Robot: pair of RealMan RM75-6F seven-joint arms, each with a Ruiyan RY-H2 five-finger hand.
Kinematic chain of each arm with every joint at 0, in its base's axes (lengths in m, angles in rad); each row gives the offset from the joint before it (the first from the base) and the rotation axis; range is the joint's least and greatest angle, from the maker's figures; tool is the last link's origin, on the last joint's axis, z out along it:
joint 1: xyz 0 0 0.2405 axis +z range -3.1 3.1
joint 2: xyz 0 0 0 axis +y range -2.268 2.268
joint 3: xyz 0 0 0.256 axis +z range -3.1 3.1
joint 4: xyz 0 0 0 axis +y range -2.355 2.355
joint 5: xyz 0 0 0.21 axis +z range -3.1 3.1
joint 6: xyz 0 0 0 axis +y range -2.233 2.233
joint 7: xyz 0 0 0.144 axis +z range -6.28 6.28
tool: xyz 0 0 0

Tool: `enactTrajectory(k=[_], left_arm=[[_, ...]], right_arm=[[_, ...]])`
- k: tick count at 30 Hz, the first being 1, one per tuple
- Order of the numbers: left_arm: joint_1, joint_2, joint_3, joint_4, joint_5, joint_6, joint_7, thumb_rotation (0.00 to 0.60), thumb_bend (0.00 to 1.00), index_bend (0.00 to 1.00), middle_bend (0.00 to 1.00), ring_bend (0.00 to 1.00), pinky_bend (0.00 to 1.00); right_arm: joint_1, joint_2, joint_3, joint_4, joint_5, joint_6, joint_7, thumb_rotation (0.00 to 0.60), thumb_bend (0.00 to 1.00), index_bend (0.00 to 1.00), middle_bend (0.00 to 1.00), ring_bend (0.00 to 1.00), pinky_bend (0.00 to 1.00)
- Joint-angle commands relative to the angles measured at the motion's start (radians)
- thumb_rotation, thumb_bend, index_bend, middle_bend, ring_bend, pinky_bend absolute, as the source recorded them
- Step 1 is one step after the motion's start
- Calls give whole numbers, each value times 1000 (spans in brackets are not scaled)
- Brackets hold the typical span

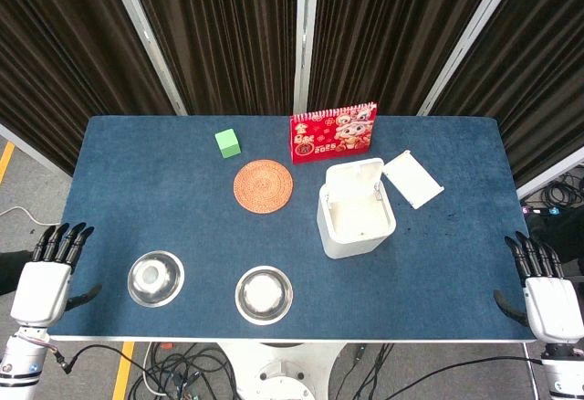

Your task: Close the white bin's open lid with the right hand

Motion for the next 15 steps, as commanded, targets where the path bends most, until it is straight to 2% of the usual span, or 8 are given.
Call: enactTrajectory(k=[1,5,9,13,15], left_arm=[[4,2,1,3,2,7,-5,600,0,101,81,43,81],[6,3,0,0,1,10,-1,600,0,101,81,43,81],[3,6,-1,-9,-5,3,2,600,0,101,81,43,81],[1,2,-4,-5,-5,0,-2,600,0,101,81,43,80],[2,-3,1,3,-3,-1,-1,600,0,101,81,43,81]], right_arm=[[1,0,0,-2,0,-2,-3,600,185,0,0,0,0],[3,0,-3,-1,1,-10,-5,600,212,0,0,0,0],[3,4,-4,-7,6,-16,-1,600,319,0,0,0,0],[6,5,-3,-10,0,-14,-2,600,384,0,0,0,0],[8,6,-7,-7,-10,-15,-4,600,458,0,0,0,0]])
